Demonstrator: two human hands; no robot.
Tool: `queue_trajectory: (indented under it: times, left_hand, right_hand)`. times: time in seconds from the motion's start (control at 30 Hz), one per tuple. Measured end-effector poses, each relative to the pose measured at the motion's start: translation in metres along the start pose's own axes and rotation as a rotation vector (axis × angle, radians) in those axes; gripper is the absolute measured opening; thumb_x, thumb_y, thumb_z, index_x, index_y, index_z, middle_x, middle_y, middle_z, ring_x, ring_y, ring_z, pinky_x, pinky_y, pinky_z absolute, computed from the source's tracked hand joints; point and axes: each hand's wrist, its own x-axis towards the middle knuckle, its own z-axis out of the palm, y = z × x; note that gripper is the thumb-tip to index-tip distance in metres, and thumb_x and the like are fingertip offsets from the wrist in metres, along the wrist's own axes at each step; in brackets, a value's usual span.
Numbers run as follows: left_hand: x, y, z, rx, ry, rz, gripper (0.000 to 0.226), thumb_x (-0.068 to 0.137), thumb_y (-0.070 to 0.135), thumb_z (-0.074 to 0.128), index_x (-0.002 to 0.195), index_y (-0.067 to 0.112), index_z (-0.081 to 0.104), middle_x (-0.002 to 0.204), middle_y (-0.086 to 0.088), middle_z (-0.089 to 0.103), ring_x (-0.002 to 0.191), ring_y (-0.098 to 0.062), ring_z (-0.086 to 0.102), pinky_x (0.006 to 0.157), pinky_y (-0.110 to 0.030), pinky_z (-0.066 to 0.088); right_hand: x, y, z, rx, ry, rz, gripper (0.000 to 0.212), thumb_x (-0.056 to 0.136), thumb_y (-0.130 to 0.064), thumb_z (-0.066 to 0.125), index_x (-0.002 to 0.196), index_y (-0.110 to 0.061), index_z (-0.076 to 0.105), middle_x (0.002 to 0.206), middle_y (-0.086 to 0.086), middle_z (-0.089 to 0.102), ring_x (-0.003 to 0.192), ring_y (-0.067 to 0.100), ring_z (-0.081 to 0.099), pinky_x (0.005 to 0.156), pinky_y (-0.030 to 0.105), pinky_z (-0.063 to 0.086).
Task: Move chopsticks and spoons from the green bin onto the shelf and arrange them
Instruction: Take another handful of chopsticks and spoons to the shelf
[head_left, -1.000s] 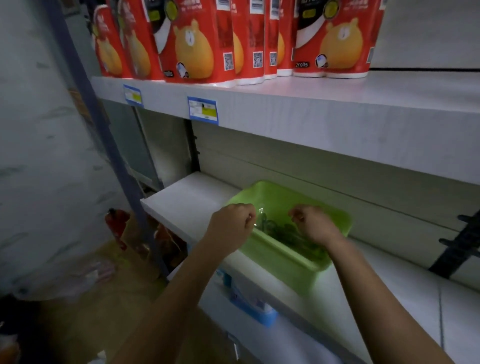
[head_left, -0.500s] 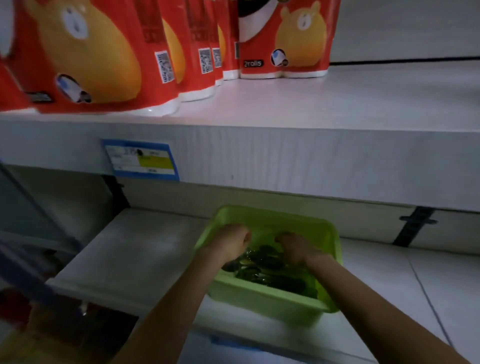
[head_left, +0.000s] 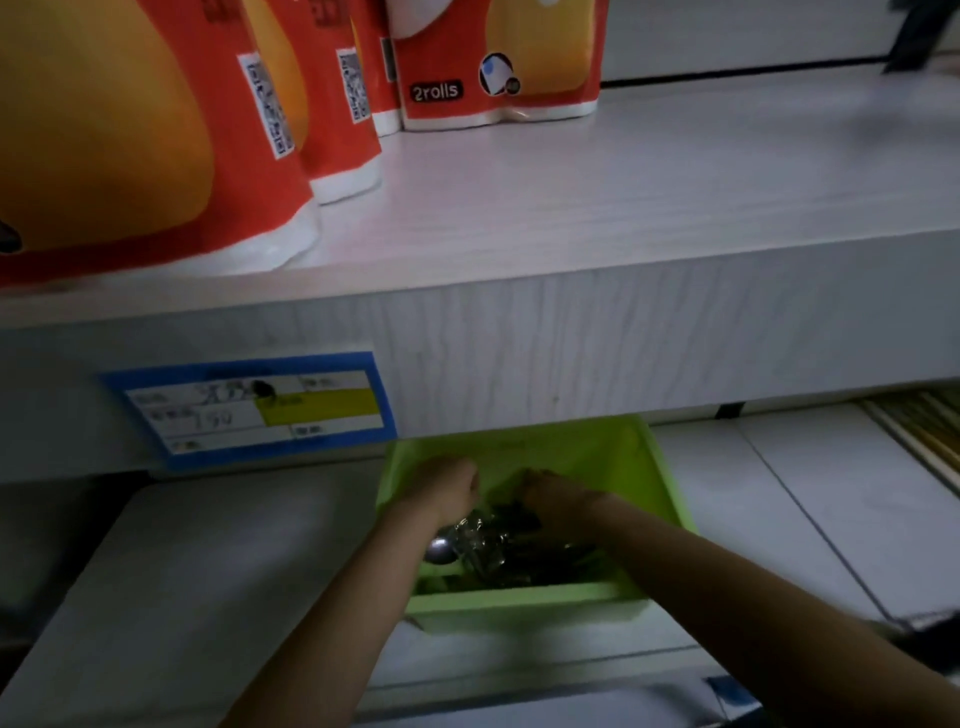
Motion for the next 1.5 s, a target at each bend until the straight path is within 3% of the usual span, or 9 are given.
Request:
queue_trajectory:
  times: [0.3,0.43,0.53,0.7,0.93,1.07,1.2,1.3,1.5]
  left_hand:
    - [-0.005,-0.001,0.003,-0.093,0.154,-0.041,0.02,0.093,0.019,0.045,0.1,0.013,0.062,0.106,-0.009,0.066,0.097,-0.025,0.06,0.069,-0.026,0.035]
    - [-0.007,0.003,0.002,-0.102,0.173,-0.052,0.02,0.094,0.021,0.044,0.101,0.013,0.061,0.104,-0.008,0.067,0.093,-0.024,0.06,0.066,-0.026,0.033]
    - [-0.011,0.005,0.002,-0.112,0.176,-0.052,0.022,0.095,0.023,0.043,0.104,0.012,0.061,0.106,-0.007,0.067,0.091,-0.022,0.059,0.068,-0.026,0.035]
    - [-0.015,0.007,0.0,-0.092,0.19,-0.081,0.022,0.094,0.023,0.044,0.105,0.015,0.061,0.111,-0.005,0.067,0.103,-0.025,0.06,0.076,-0.028,0.042]
    - [-0.019,0.008,-0.001,-0.082,0.209,-0.081,0.024,0.095,0.022,0.042,0.107,0.015,0.062,0.111,-0.005,0.067,0.102,-0.025,0.061,0.073,-0.027,0.04]
    - [-0.022,0.009,-0.003,-0.101,0.223,-0.072,0.023,0.096,0.021,0.042,0.105,0.013,0.062,0.104,-0.005,0.068,0.09,-0.022,0.061,0.067,-0.025,0.034]
    - [-0.027,0.013,-0.007,-0.127,0.277,-0.068,0.02,0.095,0.022,0.046,0.086,0.014,0.061,0.077,0.0,0.063,0.066,-0.012,0.048,0.055,-0.024,0.029]
    - [-0.03,0.017,-0.009,-0.156,0.313,-0.094,0.039,0.092,0.026,0.05,0.055,0.02,0.039,0.051,0.004,0.039,0.047,-0.008,0.035,0.045,-0.023,0.021]
    - [-0.032,0.02,-0.011,-0.205,0.317,-0.102,0.047,0.089,0.036,0.052,0.049,0.019,0.034,0.045,0.004,0.034,0.042,-0.01,0.03,0.045,-0.023,0.018]
  right_hand:
    - [-0.006,0.01,-0.005,0.129,0.108,0.04,0.037,0.094,-0.019,0.049,0.128,-0.005,0.046,0.136,0.018,0.047,0.123,0.032,0.047,0.098,0.034,0.039]
    - [-0.015,0.006,-0.003,0.151,-0.005,0.011,0.047,0.091,-0.031,0.056,0.128,-0.005,0.044,0.134,0.018,0.048,0.122,0.031,0.048,0.096,0.034,0.041]
    - [-0.019,0.0,0.002,0.079,-0.072,-0.004,0.058,0.082,-0.031,0.068,0.127,-0.006,0.044,0.131,0.017,0.05,0.119,0.032,0.05,0.093,0.035,0.043]
    - [-0.017,-0.005,0.001,-0.089,-0.013,-0.028,0.052,0.078,-0.031,0.071,0.12,-0.005,0.054,0.124,0.019,0.056,0.113,0.035,0.055,0.089,0.038,0.047]
    - [-0.019,0.005,0.0,0.106,-0.121,-0.011,0.042,0.085,-0.028,0.065,0.118,-0.004,0.058,0.124,0.018,0.059,0.114,0.031,0.056,0.089,0.032,0.045]
    - [-0.02,0.008,-0.005,0.174,-0.116,0.028,0.036,0.092,-0.025,0.054,0.121,-0.003,0.055,0.126,0.019,0.057,0.115,0.031,0.055,0.089,0.032,0.044]
    - [-0.023,0.009,-0.013,0.234,-0.088,0.062,0.038,0.096,-0.027,0.046,0.127,-0.004,0.048,0.131,0.018,0.053,0.119,0.031,0.051,0.092,0.033,0.042]
    - [-0.024,0.012,-0.018,0.272,-0.057,0.107,0.041,0.097,-0.032,0.043,0.127,-0.003,0.046,0.13,0.02,0.053,0.117,0.031,0.052,0.09,0.034,0.042]
    - [-0.028,0.016,-0.024,0.346,-0.072,0.171,0.051,0.094,-0.051,0.039,0.115,-0.006,0.052,0.109,0.017,0.054,0.094,0.021,0.048,0.077,0.028,0.034]
